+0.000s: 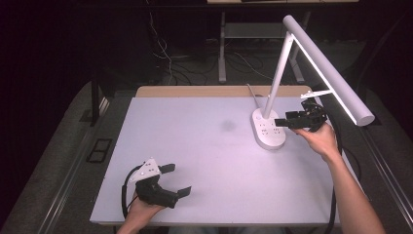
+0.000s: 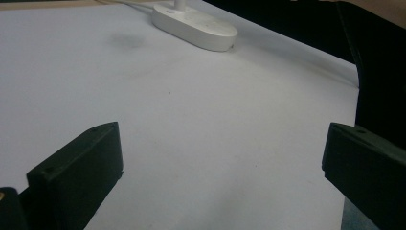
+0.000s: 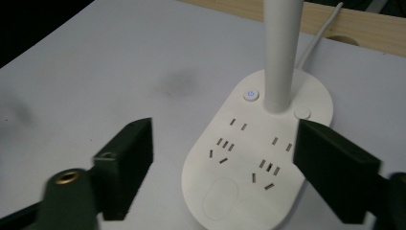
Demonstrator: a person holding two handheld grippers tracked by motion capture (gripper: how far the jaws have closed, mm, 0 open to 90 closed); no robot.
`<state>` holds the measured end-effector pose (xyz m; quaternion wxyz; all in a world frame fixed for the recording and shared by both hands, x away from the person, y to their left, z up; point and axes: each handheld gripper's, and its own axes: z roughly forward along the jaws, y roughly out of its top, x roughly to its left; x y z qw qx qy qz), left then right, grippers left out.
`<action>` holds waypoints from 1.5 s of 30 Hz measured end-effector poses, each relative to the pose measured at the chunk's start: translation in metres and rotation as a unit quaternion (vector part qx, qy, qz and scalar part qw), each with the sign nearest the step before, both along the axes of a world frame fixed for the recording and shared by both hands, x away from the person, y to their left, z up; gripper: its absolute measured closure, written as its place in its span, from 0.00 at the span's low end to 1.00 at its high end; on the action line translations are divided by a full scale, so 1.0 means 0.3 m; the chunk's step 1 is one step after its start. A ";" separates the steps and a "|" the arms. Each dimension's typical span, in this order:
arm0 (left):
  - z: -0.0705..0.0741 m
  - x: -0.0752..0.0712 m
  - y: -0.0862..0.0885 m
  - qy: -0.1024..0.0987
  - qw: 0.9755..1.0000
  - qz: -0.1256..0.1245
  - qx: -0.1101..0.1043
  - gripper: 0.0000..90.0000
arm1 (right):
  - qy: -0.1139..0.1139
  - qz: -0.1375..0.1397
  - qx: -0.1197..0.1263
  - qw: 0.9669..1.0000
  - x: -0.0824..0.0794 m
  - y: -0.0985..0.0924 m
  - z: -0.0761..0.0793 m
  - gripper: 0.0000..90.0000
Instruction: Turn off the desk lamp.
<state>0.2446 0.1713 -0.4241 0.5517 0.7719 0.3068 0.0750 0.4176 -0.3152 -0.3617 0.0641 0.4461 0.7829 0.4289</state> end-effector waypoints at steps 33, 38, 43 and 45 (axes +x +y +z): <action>0.000 0.003 0.008 0.001 1.000 0.006 0.000 0.00 | 0.024 -0.068 -0.008 0.997 0.169 -0.002 -0.133 1.00; -0.001 0.003 0.005 0.001 1.000 0.005 0.002 0.00 | 0.028 -0.074 -0.011 0.997 0.195 0.001 -0.156 1.00; -0.001 0.005 0.011 0.001 1.000 0.009 0.004 0.00 | 0.041 -0.096 -0.005 0.995 0.226 -0.013 -0.174 1.00; -0.001 0.006 0.012 0.001 1.000 0.010 0.003 0.00 | 0.043 -0.100 0.007 0.994 0.233 -0.017 -0.181 1.00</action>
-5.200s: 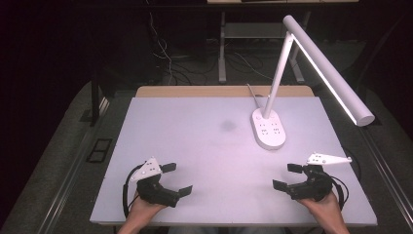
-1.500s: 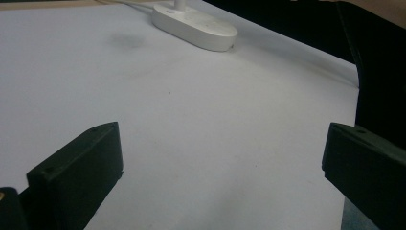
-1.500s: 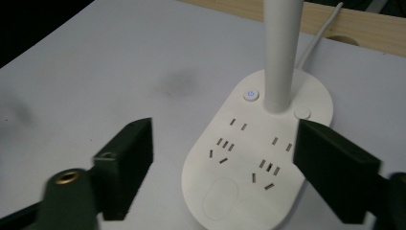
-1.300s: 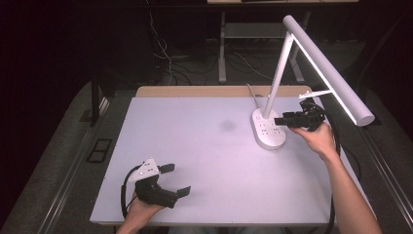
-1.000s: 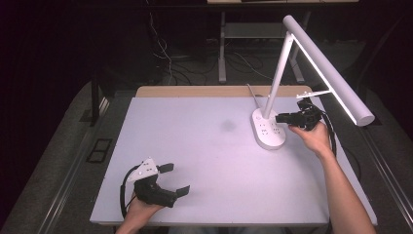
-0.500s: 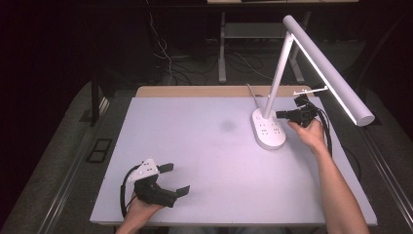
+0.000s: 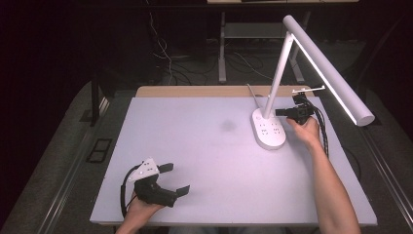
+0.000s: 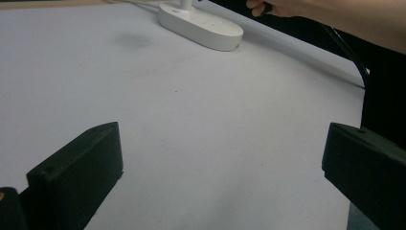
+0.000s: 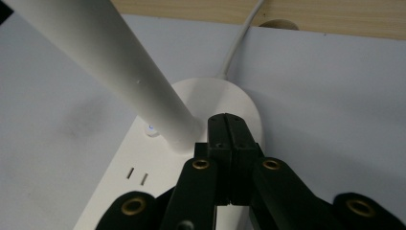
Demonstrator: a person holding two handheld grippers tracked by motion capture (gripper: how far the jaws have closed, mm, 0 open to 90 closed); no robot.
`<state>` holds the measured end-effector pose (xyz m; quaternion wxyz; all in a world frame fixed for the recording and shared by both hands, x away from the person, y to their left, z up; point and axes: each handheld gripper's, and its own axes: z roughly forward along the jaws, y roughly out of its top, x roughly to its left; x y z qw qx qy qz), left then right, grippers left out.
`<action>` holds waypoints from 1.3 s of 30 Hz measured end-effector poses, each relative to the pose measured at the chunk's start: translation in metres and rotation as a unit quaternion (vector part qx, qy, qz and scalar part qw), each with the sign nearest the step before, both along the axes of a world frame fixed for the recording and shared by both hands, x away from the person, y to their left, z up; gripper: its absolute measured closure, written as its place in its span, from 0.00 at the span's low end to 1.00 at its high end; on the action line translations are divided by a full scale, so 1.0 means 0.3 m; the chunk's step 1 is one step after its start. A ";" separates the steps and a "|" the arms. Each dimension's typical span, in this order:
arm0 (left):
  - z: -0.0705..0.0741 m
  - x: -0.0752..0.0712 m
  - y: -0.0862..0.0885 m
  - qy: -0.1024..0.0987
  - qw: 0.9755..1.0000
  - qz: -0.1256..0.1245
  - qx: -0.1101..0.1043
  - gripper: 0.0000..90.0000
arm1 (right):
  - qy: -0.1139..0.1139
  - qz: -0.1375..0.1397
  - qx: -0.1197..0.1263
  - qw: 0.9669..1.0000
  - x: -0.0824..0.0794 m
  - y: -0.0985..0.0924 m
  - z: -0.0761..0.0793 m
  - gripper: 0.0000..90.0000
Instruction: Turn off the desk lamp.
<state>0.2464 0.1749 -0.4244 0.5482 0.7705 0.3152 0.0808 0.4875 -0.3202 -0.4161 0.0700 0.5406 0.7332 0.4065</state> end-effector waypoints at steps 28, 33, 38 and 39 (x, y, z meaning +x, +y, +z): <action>0.001 -0.006 -0.002 -0.003 1.000 0.002 0.006 0.00 | 0.011 0.000 0.001 1.000 0.016 0.043 -0.043 1.00; 0.001 -0.004 0.001 -0.001 1.000 0.003 0.003 0.00 | 0.003 -0.004 0.000 1.000 0.016 0.051 -0.040 1.00; 0.000 -0.003 0.000 -0.001 1.000 0.004 0.003 0.00 | 0.004 -0.012 0.003 1.000 0.019 0.038 -0.040 1.00; 0.000 -0.003 0.000 -0.001 1.000 0.003 0.003 0.00 | 0.006 -0.012 0.005 1.000 0.018 0.035 -0.041 1.00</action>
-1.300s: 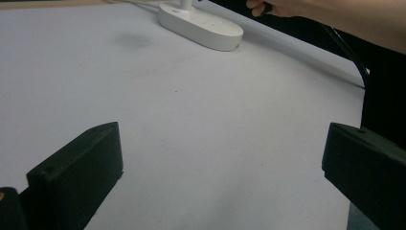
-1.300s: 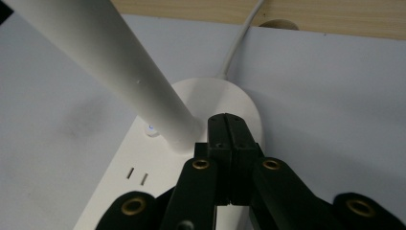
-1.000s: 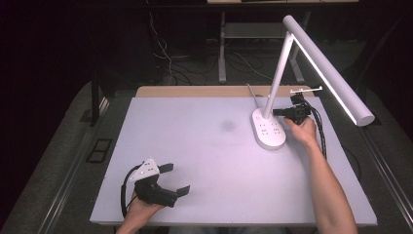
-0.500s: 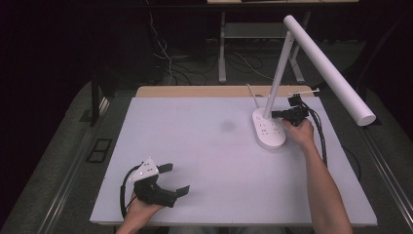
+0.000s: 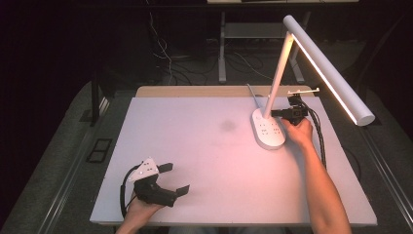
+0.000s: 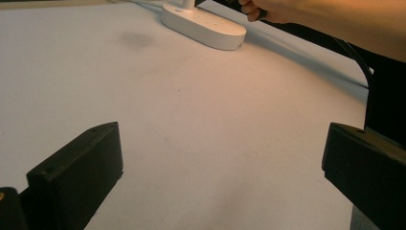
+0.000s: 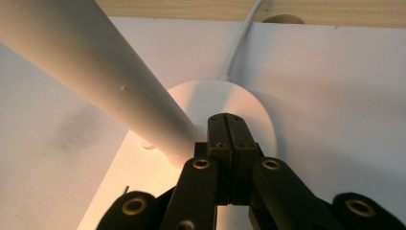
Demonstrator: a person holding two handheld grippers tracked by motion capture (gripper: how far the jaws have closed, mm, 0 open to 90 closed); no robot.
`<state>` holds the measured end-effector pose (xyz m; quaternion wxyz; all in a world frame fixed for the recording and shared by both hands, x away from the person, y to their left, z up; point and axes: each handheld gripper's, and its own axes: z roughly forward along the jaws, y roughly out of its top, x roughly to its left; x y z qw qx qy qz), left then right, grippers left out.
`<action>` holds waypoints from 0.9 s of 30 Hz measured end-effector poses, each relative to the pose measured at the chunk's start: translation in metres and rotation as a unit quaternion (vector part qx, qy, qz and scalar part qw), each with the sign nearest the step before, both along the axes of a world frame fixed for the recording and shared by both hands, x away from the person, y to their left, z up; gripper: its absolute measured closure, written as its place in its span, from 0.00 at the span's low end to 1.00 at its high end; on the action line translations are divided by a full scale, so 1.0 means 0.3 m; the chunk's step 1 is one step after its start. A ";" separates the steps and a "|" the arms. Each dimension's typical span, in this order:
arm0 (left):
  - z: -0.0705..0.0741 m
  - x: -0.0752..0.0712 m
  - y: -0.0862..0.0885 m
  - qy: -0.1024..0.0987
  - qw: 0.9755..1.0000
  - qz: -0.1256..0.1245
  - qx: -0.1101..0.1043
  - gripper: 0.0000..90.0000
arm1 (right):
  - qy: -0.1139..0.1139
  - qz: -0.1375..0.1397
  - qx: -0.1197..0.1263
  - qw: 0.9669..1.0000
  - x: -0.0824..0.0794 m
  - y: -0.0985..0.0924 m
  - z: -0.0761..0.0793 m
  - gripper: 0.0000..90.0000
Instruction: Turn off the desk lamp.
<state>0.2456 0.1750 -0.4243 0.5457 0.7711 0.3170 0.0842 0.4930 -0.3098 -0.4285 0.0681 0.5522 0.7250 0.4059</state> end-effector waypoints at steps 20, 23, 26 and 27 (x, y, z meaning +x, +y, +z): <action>-0.001 -0.002 -0.006 0.000 1.000 -0.004 0.004 0.00 | -0.009 -0.013 -0.008 1.000 -0.016 0.010 -0.006 1.00; 0.000 -0.001 -0.005 0.001 1.000 -0.003 0.003 0.00 | -0.008 -0.014 -0.010 1.000 -0.017 0.014 -0.004 1.00; -0.001 0.000 -0.004 0.000 1.000 -0.002 0.002 0.00 | -0.008 -0.015 -0.009 1.000 -0.021 0.016 -0.004 1.00; 0.000 0.000 -0.004 -0.001 1.000 -0.002 0.002 0.00 | -0.011 -0.016 -0.009 1.000 -0.022 0.016 -0.005 1.00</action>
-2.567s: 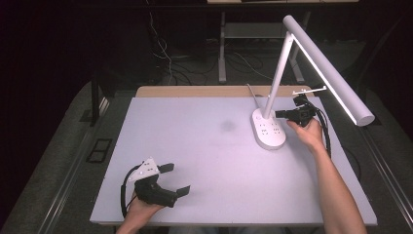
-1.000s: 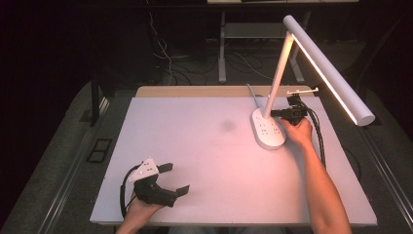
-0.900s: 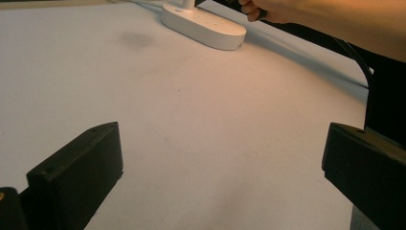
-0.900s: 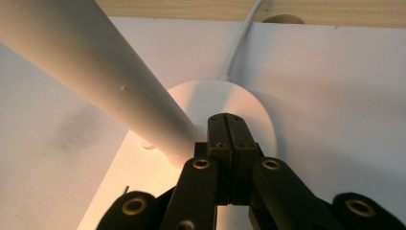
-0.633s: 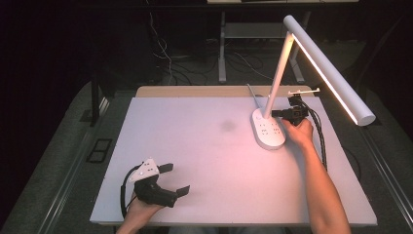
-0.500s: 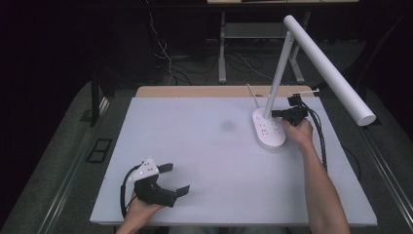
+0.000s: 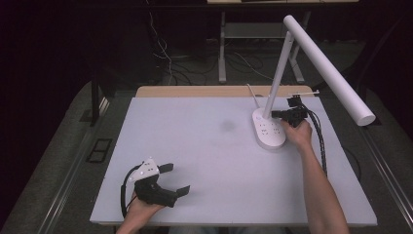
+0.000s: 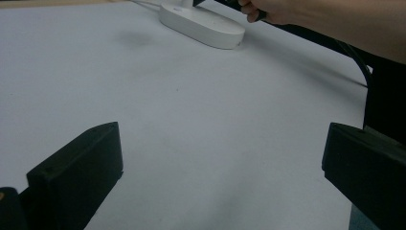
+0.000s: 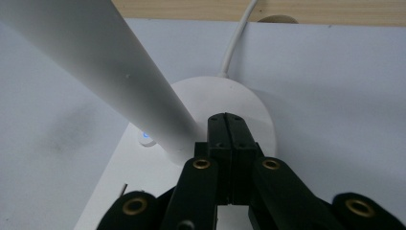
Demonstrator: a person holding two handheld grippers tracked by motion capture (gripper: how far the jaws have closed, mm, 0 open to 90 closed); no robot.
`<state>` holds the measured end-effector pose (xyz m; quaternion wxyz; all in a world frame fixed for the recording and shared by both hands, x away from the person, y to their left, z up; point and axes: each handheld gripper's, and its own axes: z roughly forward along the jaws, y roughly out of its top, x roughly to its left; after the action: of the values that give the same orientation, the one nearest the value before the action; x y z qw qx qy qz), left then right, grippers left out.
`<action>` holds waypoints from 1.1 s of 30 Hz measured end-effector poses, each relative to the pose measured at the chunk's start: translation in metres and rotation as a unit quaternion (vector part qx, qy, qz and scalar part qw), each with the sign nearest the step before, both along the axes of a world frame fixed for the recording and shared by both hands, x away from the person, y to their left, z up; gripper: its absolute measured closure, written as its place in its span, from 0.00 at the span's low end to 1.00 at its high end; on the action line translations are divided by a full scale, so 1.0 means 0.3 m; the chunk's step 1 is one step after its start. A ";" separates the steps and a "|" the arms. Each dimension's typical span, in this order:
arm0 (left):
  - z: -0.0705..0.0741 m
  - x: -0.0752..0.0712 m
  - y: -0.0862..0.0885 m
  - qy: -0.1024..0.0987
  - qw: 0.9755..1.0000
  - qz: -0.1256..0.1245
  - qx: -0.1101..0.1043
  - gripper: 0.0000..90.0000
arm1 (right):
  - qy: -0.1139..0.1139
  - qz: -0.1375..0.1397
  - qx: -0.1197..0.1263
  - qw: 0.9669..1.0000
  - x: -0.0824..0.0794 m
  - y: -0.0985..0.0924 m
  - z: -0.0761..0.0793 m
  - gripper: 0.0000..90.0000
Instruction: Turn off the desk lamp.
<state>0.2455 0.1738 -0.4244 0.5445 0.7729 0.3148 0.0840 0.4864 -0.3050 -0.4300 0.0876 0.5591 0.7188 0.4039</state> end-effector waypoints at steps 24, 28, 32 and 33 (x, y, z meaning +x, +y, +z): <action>0.000 0.000 0.001 0.000 1.000 0.000 0.001 0.00 | 0.002 0.001 -0.001 1.000 0.003 -0.020 0.003 1.00; -0.001 0.001 0.000 -0.001 1.000 0.000 0.001 0.00 | 0.005 0.001 -0.002 1.000 0.003 -0.032 -0.002 1.00; -0.002 0.005 0.000 0.001 1.000 0.001 0.001 0.00 | 0.001 0.002 -0.015 1.000 0.000 -0.023 0.002 1.00; -0.002 0.005 0.000 0.001 1.000 0.001 0.001 0.00 | 0.002 0.002 -0.015 1.000 0.000 -0.022 0.003 1.00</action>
<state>0.2471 0.1738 -0.4250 0.5435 0.7731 0.3160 0.0846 0.4863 -0.3116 -0.4292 0.0936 0.5575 0.7260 0.3916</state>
